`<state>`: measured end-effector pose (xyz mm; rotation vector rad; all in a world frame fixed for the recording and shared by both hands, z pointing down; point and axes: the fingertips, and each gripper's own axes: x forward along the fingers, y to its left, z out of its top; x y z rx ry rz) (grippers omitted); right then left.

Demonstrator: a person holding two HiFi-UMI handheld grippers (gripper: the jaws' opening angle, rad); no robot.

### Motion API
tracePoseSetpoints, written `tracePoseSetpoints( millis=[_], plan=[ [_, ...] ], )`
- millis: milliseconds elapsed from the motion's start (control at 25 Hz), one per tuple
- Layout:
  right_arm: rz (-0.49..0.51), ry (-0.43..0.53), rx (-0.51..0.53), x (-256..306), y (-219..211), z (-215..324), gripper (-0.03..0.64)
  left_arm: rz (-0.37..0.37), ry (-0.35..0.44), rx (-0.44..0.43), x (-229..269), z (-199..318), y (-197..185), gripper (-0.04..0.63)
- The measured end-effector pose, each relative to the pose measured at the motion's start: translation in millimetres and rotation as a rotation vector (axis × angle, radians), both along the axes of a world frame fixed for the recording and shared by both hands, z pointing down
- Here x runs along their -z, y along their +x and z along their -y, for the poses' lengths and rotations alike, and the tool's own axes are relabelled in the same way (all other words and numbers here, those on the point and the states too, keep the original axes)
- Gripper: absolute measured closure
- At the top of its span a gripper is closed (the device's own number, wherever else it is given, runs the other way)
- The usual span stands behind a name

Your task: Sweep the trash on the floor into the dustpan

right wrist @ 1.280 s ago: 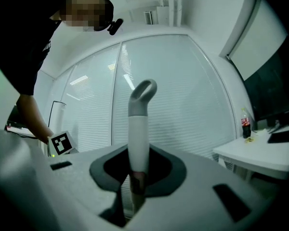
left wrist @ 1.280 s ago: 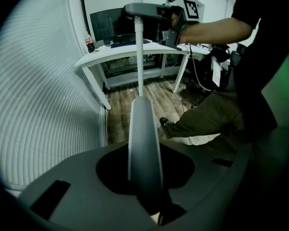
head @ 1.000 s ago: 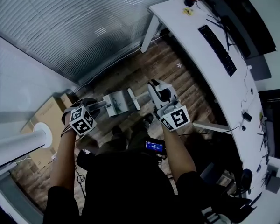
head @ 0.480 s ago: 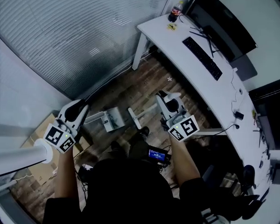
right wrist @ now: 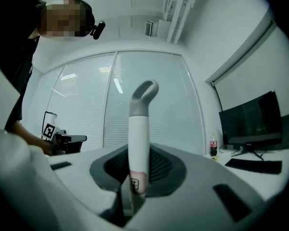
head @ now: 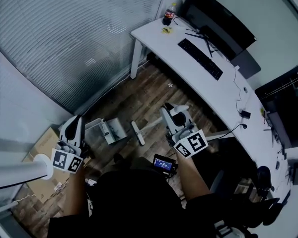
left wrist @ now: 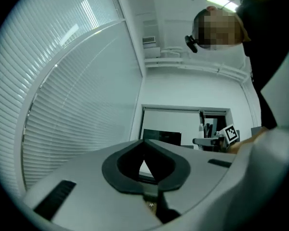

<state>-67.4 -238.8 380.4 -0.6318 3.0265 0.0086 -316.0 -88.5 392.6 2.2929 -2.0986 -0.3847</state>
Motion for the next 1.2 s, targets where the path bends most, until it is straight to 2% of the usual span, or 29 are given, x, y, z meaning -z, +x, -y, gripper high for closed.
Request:
tracePoseSetpoints(
  millis=[400,560,760,960,1120,1200],
  plan=[
    [0.023,-0.039,0.005,-12,74,-45,0.552,0.027,-0.054,0.109,-1,-52,75,0.6],
    [0.04,-0.045,0.031,-16,104,-66,0.552,-0.003,-0.082,0.088,-9,-71,120,0.6],
    [0.035,-0.059,0.044,-23,136,-80,0.552,0.022,-0.118,0.079,-13,-102,172,0.6],
    [0.016,-0.076,0.089,-34,151,-99,0.552,-0.004,-0.159,0.075,-30,-128,206,0.601],
    [-0.008,-0.096,0.077,-48,168,-114,0.552,-0.009,-0.183,0.153,-36,-141,217,0.601],
    [-0.021,-0.111,0.081,-53,173,-123,0.552,-0.013,-0.195,0.157,-39,-145,221,0.601]
  ],
)
